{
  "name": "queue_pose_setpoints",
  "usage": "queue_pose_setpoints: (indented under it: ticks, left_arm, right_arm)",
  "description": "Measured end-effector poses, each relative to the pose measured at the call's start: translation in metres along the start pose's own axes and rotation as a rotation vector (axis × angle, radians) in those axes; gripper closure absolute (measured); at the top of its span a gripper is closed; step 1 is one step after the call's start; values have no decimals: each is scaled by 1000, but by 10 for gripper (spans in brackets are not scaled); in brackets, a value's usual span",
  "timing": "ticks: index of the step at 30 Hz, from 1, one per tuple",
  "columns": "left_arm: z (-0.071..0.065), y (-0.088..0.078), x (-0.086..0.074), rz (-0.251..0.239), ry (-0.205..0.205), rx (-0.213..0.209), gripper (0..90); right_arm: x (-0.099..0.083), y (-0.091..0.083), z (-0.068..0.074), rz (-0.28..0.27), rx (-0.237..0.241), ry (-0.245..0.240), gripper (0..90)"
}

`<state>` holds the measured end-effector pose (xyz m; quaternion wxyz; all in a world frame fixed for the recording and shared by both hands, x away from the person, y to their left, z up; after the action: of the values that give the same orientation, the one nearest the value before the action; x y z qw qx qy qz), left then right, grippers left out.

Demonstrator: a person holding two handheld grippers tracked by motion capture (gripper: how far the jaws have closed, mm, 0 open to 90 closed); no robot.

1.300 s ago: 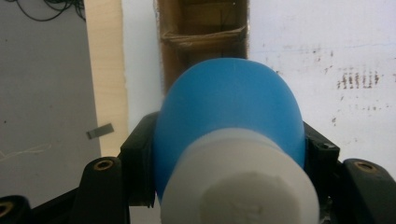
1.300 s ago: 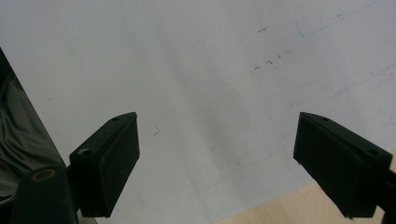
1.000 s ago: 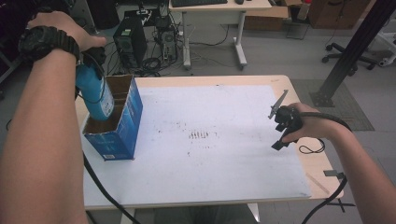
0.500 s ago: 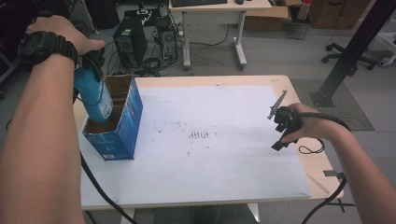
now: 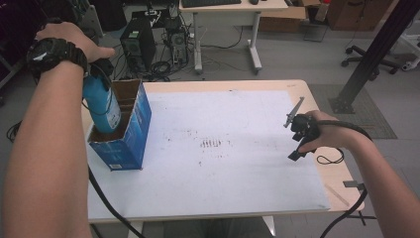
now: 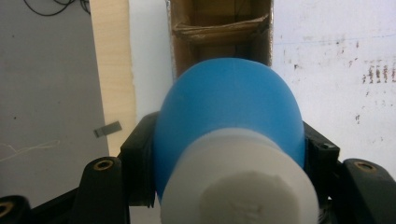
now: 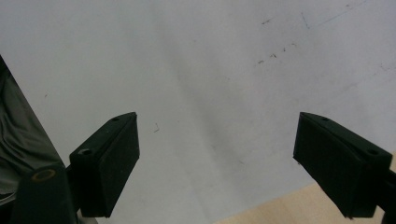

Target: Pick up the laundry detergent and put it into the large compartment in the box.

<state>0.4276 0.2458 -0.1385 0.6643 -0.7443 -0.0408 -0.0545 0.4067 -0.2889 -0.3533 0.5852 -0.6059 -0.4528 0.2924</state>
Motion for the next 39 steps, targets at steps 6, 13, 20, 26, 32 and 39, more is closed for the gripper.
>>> queue_pose_setpoints:
  ticks: [6, 13, 20, 26, 32, 39]
  left_arm:
    - [1, 6, 1, 3, 1, -7, 377]
    - [2, 14, 2, 21, 9, -6, 376]
    - [4, 24, 4, 23, 12, -9, 376]
    - [6, 31, 3, 35, 12, -21, 376]
    - [8, 38, 3, 46, 13, -20, 376]
    - [10, 47, 3, 55, 14, -29, 376]
  right_arm:
    - [1, 1, 0, -1, 0, -4, 143]
    - [1, 3, 0, 4, 4, -3, 144]
    - [1, 4, 1, 11, 5, -3, 144]
    - [1, 4, 1, 13, 5, -5, 144]
    - [1, 5, 1, 12, 6, -5, 144]
    - [1, 5, 1, 17, 6, -3, 144]
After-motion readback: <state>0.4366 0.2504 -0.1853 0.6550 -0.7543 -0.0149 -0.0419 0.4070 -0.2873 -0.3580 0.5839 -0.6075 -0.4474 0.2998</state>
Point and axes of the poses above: each handheld gripper's, and its own axes: y roughly forward along the jaws, x roughly out of its top, z roughly to its left, the point moved 1 cm from there along y, roughly forward along the jaws, and after that the axes turned 13 degrees about -x, right-handed, at the moved point
